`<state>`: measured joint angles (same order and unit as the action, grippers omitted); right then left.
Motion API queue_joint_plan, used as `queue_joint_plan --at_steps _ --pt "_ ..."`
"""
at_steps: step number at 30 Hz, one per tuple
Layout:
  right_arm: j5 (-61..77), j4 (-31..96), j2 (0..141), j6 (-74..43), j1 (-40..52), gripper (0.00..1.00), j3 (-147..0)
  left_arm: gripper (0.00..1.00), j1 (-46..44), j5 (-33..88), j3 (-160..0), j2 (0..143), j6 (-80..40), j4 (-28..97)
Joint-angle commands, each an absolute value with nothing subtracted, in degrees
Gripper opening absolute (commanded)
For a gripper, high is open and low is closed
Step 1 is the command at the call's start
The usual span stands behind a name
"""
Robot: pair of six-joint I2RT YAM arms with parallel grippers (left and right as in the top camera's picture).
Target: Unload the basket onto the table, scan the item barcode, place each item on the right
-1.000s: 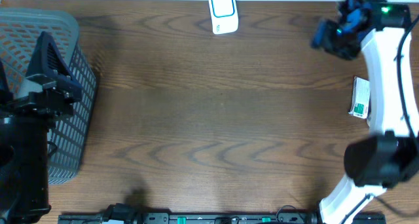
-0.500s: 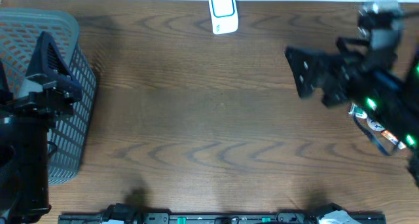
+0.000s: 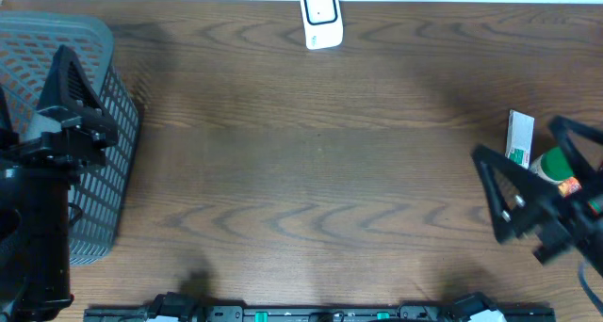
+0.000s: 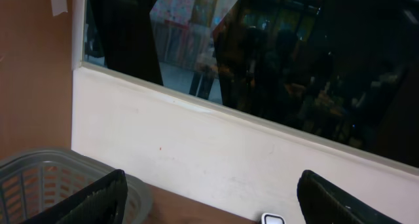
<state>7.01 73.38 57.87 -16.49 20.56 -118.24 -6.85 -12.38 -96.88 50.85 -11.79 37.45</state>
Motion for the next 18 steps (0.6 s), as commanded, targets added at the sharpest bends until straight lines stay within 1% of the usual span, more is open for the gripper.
queue_joint_plan --at_steps 1,3,5,8,12,16,18 --pt "1.21 73.49 56.45 -14.92 20.86 0.99 -117.97 0.83 -6.7 -12.69 -96.86 50.7 -11.68 37.28" --pt "-4.86 72.6 55.11 -14.92 20.1 0.99 -117.86 0.83 -6.7 -12.69 -96.86 50.7 -11.68 37.28" --pt "-7.33 70.37 53.93 -14.92 19.0 0.99 -117.21 0.83 -6.7 -12.69 -96.86 50.7 -11.68 37.26" --pt "-7.35 66.89 51.57 -14.94 17.32 0.99 -114.96 0.83 -6.7 -12.69 -96.86 50.7 -11.68 37.28" --pt "-7.25 65.34 47.37 -14.94 16.86 0.99 -110.06 0.83 -6.7 -12.69 -96.86 50.7 -11.68 37.26" --pt "-7.49 63.51 42.15 -14.92 16.69 0.99 -101.41 0.83 -6.7 -12.69 -96.86 50.7 -11.68 37.28" --pt "-8.25 59.92 38.76 -14.94 16.53 0.99 -93.65 0.83 -6.7 -12.69 -96.86 50.7 -11.68 37.28"
